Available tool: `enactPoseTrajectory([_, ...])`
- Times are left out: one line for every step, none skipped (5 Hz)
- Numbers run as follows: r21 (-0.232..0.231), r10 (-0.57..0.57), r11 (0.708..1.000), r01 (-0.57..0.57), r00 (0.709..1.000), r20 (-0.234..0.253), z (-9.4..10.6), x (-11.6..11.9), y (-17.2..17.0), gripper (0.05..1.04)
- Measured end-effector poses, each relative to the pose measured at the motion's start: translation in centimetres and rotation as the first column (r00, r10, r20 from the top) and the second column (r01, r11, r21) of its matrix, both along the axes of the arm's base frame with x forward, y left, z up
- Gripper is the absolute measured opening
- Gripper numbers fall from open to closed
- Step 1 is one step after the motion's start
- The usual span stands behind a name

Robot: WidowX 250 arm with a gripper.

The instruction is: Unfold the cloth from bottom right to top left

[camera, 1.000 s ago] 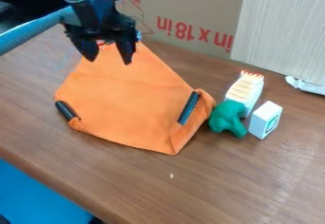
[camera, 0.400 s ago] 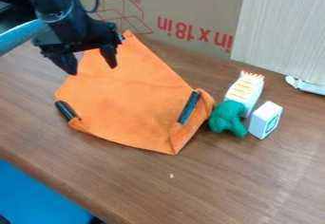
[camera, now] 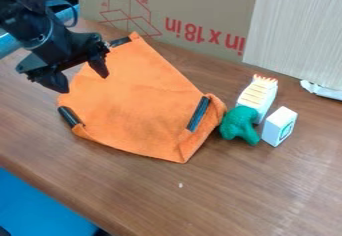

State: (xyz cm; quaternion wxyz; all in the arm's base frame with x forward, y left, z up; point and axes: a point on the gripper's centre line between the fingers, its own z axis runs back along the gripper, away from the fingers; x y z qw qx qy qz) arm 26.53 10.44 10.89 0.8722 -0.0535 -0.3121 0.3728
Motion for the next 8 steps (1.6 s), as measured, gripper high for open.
enactPoseTrajectory([-0.008, 0.001, 1.000, -0.001, 1.000, -0.002, -0.3, -0.2, -0.1, 1.001])
enactPoseTrajectory([-0.003, 0.031, 1.000, -0.032, 0.998, -0.046, -2.0, -0.3, 0.7, 1.001])
enactPoseTrajectory([0.025, 0.059, 0.998, -0.056, 0.992, -0.108, -4.3, -0.3, 1.5, 1.001])
enactPoseTrajectory([0.022, 0.073, 0.997, -0.071, 0.993, -0.097, -4.2, -0.1, 1.4, 1.001])
enactPoseTrajectory([0.014, 0.070, 0.998, -0.069, 0.992, -0.102, -3.8, -0.5, 0.7, 1.000])
enactPoseTrajectory([0.005, 0.081, 0.997, -0.081, 0.991, -0.106, -3.6, -0.6, 0.4, 1.000])
enactPoseTrajectory([-0.007, 0.139, 0.990, -0.142, 0.982, -0.131, -3.9, -0.9, 0.3, 1.001])
enactPoseTrajectory([0.008, 0.150, 0.989, -0.151, 0.980, -0.132, -4.1, -0.8, 0.6, 1.001])
